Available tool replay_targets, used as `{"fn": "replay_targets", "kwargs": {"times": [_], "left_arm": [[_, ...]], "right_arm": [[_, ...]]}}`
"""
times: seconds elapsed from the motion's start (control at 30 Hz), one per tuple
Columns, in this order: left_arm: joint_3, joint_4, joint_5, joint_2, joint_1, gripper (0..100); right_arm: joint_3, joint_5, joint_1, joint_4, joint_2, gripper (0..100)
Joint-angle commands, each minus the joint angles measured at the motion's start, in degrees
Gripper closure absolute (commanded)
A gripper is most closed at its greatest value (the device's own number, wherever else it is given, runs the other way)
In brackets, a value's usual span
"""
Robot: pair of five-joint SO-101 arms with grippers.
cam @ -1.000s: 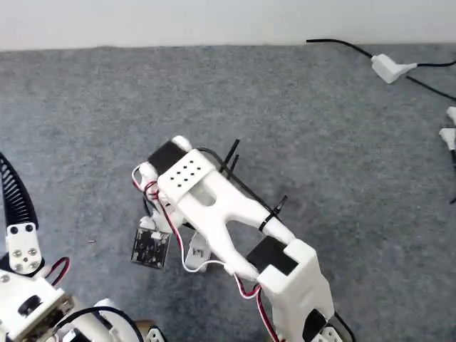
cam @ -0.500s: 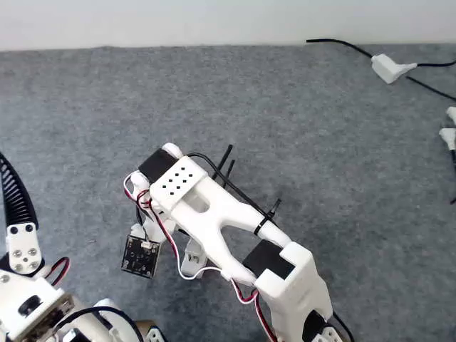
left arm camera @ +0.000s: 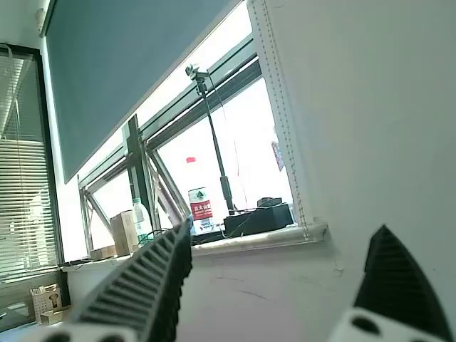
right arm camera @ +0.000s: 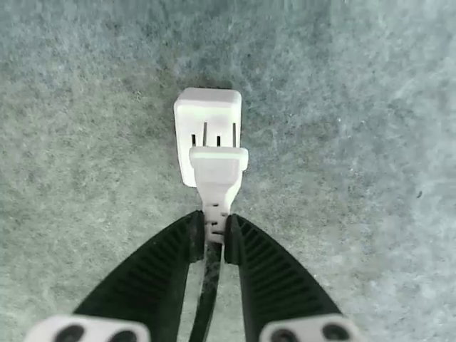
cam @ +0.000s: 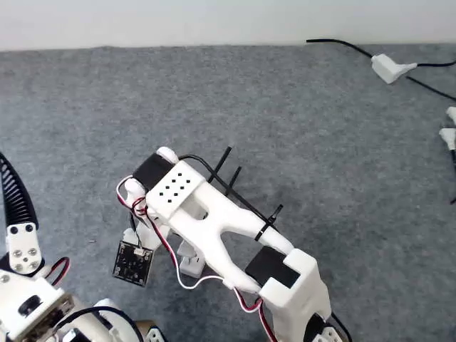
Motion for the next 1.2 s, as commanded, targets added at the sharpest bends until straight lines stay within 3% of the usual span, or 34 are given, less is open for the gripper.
{"fn": "replay_targets", "kwargs": {"times": [0.0, 0.23, 0.5, 1.0, 1.17], "left_arm": [[0.0, 0.2, 0.0, -1.0, 0.1, 63], [2.4, 0.6, 0.0, -0.9, 3.2, 63], [2.2, 8.4, 0.0, -0.8, 13.1, 63], [2.6, 26.5, 0.1, -0.9, 27.7, 63], [5.4, 28.1, 0.1, -0.9, 29.6, 63]], "right_arm": [[-1.7, -2.8, -0.6, 2.2, -3.8, 99.0], [-1.8, -8.8, -0.2, 1.5, -9.3, 99.0], [-6.6, -20.5, 3.1, 1.5, -16.7, 99.0], [-15.5, -54.9, 8.7, 1.5, -28.0, 99.1], [-16.2, -65.8, 10.3, 1.5, -32.7, 99.1]]}}
